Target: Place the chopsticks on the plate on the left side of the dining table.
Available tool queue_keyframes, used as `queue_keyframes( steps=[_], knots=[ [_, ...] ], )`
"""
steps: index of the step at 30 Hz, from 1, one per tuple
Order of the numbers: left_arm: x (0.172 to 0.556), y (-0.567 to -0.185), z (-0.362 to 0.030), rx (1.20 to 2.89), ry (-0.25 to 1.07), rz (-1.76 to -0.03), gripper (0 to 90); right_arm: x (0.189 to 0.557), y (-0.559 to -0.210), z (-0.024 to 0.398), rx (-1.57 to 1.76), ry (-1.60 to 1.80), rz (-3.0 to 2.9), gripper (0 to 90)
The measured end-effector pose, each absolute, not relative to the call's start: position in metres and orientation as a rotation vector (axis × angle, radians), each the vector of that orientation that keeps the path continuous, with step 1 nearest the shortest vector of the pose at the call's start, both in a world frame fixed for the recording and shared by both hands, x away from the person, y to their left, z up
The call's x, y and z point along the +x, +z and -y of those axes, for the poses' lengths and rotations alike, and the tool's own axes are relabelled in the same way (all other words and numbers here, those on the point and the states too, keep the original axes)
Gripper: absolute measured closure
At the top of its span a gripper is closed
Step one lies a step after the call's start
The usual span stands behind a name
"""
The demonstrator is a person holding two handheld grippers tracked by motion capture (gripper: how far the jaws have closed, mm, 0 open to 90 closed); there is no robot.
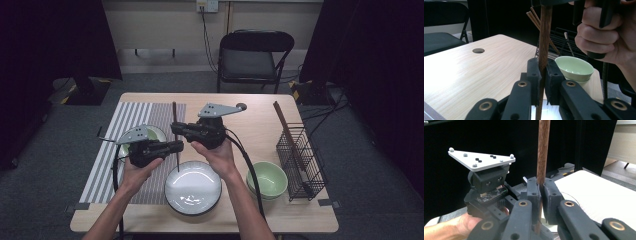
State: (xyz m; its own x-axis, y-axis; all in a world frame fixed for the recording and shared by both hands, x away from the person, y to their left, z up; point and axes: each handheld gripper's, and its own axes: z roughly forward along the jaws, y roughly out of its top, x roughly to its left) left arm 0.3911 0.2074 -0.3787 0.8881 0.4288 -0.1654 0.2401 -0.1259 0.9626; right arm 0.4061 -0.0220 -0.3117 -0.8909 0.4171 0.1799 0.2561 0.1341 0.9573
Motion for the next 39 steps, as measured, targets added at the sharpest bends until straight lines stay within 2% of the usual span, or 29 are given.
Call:
queue_keyframes(
  steps=[10, 13, 15, 18, 25, 30, 39],
  knots=[
    [0.392, -0.378, -0.206, 1.718, 0.149, -0.518, 84.6, 0.406, -0.312, 0.022, 0.664, 1.858, -2.272, 83.7],
    [0.393, -0.379, -0.207, 1.718, 0.150, -0.524, 84.6, 0.406, -0.312, 0.022, 0.662, 1.856, -2.271, 75.3],
    [0.393, -0.379, -0.209, 1.714, 0.145, -0.529, 84.6, 0.405, -0.311, 0.023, 0.654, 1.856, -2.268, 73.6],
    [0.393, -0.378, -0.212, 1.714, 0.156, -0.536, 84.6, 0.405, -0.310, 0.026, 0.647, 1.876, -2.268, 63.4],
    [0.394, -0.372, -0.224, 1.680, 0.171, -0.542, 84.6, 0.400, -0.311, 0.036, 0.639, 1.863, -2.277, 52.4],
    [0.394, -0.368, -0.233, 1.661, 0.192, -0.567, 84.6, 0.397, -0.326, 0.046, 0.674, 1.836, -2.286, 52.8],
    [0.393, -0.360, -0.245, 1.648, 0.220, -0.575, 84.7, 0.392, -0.371, 0.036, 0.689, 1.786, -2.381, 61.6]
  ],
)
